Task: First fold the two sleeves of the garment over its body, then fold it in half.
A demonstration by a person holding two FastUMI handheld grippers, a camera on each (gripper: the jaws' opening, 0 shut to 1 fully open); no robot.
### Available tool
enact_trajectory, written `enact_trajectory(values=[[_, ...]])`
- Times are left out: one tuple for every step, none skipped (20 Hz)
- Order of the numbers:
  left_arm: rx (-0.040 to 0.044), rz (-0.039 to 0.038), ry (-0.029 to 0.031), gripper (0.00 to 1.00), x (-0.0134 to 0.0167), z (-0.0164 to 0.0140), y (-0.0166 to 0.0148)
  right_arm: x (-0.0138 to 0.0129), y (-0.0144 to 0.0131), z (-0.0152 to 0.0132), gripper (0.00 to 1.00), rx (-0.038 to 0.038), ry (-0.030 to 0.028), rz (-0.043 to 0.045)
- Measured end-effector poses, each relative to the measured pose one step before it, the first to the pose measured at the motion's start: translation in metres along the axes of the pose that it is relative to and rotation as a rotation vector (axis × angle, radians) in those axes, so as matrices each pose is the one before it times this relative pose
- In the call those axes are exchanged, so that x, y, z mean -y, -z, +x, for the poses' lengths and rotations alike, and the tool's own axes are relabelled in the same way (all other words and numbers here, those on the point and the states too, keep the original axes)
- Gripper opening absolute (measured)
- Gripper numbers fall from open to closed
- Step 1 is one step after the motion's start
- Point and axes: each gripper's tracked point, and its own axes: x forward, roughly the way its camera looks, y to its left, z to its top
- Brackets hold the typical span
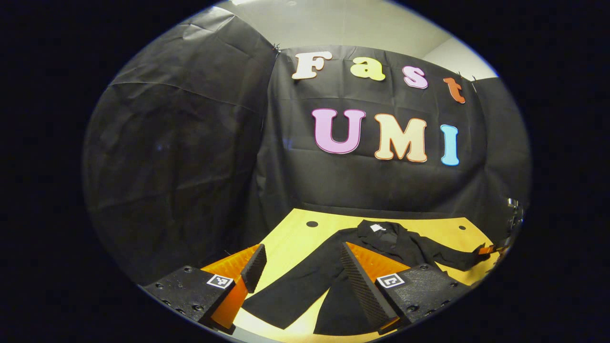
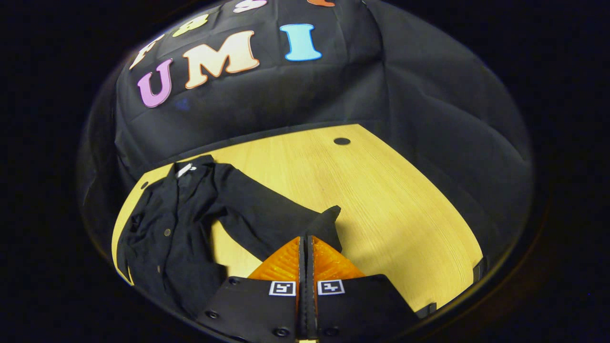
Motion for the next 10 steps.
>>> enact_trajectory(values=[[-0.00275, 0.00278, 0.00837, 0.93, -0.00281, 0.00218, 0.00281, -0.01304, -0.00731, -0.00171, 0.02, 0.01432, -0.01522, -0.00323], [-0.00542, 0.00465, 0.00563, 0.93, -0.00342, 0.00201, 0.00225, -0.01385, -0.00615, -0.00159, 0.02, 0.01339, -0.01471, -0.00101], [-0.00318, 0.00569, 0.00322, 0.94, -0.00378, 0.00174, 0.00154, -0.01449, -0.0086, -0.00094, 0.02, 0.02003, -0.01478, -0.00046], [0.00179, 0.00273, 0.00422, 0.93, -0.00374, 0.00162, 0.00019, -0.01409, -0.00888, -0.00179, 0.02, 0.02169, -0.01395, -0.00719], [0.00193, -0.00183, 0.00688, 0.93, -0.00318, 0.00162, -0.0001, -0.01286, -0.00976, -0.00082, 0.02, 0.01756, -0.00864, -0.01019], [-0.00191, -0.00522, 0.00604, 0.94, -0.0012, 0.00158, 0.00164, -0.0141, -0.00811, -0.00079, 0.02, 0.01389, -0.01127, -0.01076], [-0.00663, -0.00724, 0.00556, 0.93, -0.00174, 0.00102, 0.00247, -0.01309, -0.01004, 0.00063, 0.02, 0.0165, -0.01285, -0.00859], [-0.00675, -0.00768, 0.00596, 0.93, -0.00096, 0.00061, 0.00394, -0.01389, -0.01148, -0.00021, 0.02, 0.01742, -0.01326, -0.00533], [-0.00708, -0.00739, 0.00525, 0.94, -0.00236, 0.00055, 0.00292, -0.01349, -0.01053, 0.00183, 0.02, 0.01762, -0.01029, -0.00147], [-0.00755, -0.00824, 0.00506, 0.94, -0.002, 0.00046, 0.00358, -0.01344, -0.00974, 0.00186, 0.02, 0.01868, -0.01417, 0.00404]])
